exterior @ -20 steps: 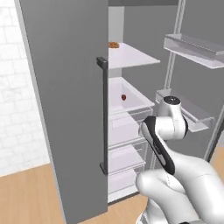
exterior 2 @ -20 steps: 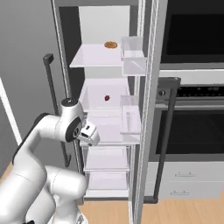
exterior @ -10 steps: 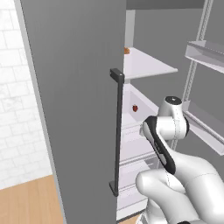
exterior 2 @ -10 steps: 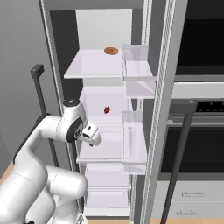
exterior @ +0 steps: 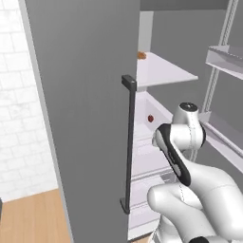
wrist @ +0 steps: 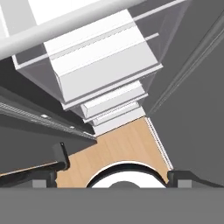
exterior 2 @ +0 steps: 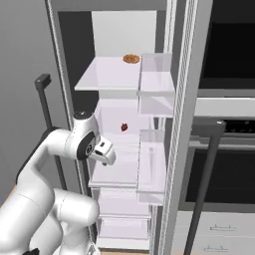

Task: Take the strawberry from the fridge and place it on top of the pancake, located on the dining counter.

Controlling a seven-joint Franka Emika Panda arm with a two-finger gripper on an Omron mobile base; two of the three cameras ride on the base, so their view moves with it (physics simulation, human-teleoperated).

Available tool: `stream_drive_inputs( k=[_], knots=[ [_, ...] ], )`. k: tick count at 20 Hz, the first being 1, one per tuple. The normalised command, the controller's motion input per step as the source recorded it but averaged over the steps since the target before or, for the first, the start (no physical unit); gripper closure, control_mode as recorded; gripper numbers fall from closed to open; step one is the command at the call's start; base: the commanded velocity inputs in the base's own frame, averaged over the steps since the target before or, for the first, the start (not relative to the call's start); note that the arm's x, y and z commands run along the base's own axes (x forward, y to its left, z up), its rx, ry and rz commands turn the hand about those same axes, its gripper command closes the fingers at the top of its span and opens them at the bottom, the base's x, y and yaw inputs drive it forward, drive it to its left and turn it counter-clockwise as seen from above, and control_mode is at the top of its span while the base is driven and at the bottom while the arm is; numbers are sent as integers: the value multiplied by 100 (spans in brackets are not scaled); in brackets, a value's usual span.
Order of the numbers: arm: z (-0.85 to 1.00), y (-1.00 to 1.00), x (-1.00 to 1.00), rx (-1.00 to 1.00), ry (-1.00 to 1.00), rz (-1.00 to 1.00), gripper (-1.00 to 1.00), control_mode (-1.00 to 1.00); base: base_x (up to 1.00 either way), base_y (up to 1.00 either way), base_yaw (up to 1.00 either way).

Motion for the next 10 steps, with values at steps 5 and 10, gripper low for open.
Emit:
stream_drive_inputs(
  k=[5, 10],
  knots=[
    [0, 0, 0, 0, 0, 0, -100, 100, 41, -12, 15],
    [0, 0, 0, 0, 0, 0, -100, 100, 19, -30, 9]
  ],
)
